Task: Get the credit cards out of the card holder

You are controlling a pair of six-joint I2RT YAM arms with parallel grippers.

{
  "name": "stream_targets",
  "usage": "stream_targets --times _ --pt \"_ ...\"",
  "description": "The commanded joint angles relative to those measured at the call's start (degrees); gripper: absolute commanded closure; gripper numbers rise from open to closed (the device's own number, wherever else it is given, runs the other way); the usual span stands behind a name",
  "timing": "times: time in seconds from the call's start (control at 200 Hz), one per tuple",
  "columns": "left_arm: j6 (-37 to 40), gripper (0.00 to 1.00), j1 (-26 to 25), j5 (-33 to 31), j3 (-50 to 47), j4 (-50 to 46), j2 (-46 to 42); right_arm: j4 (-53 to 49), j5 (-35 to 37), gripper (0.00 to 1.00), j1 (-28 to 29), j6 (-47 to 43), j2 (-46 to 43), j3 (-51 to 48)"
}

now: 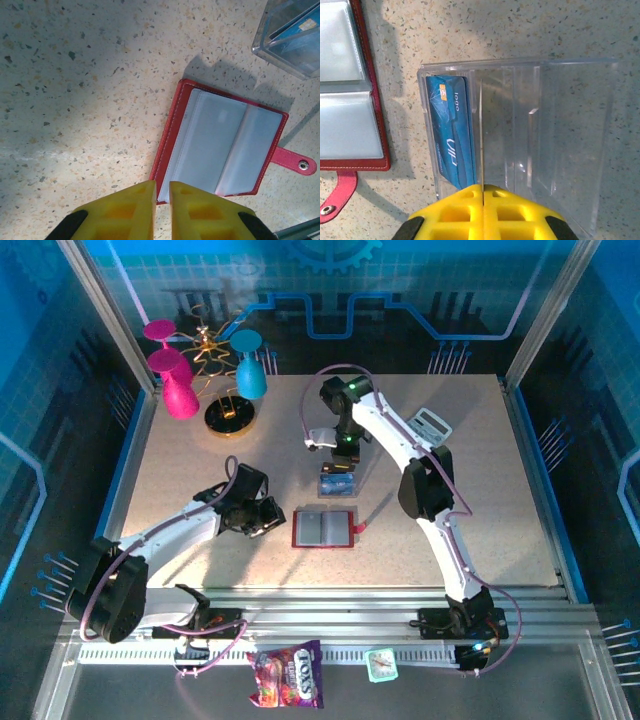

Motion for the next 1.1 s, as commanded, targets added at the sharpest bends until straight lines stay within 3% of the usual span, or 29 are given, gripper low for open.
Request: stream_targets --times 0.0,0.115,0.29,0.715,0.875,1.096 --pt "-1.13 0.84 0.46 0.59 -1.46 -0.02 -1.7 -3.15 -2.65 1.0 -0.58 -0.97 1.27 -0.58" --pt "-1.21 0.84 0.58 0.6 -1.67 -0.01 -1.93 -3.2 -2.77 0.99 -0.56 -0.91 1.59 -1.29" --pt "-1.4 0.84 0.54 0.77 -1.59 0.44 -2.02 -2.05 -1.65 0.83 -0.55 0.04 1.54 -1.43" --pt "-1.77 0.84 0.54 1.27 -2.02 1.54 -1.31 5.51 2.38 0.8 -0.38 2.48 -2.7 -3.79" --pt "-1.59 0.83 0.54 1.3 -1.87 1.8 -1.15 5.42 0.8 0.7 -0.21 2.94 -5.1 -6.07" --pt "-1.65 0.84 0.54 1.71 -1.67 2.31 -0.5 7.26 2.75 0.66 0.06 4.14 -8.26 -9.9"
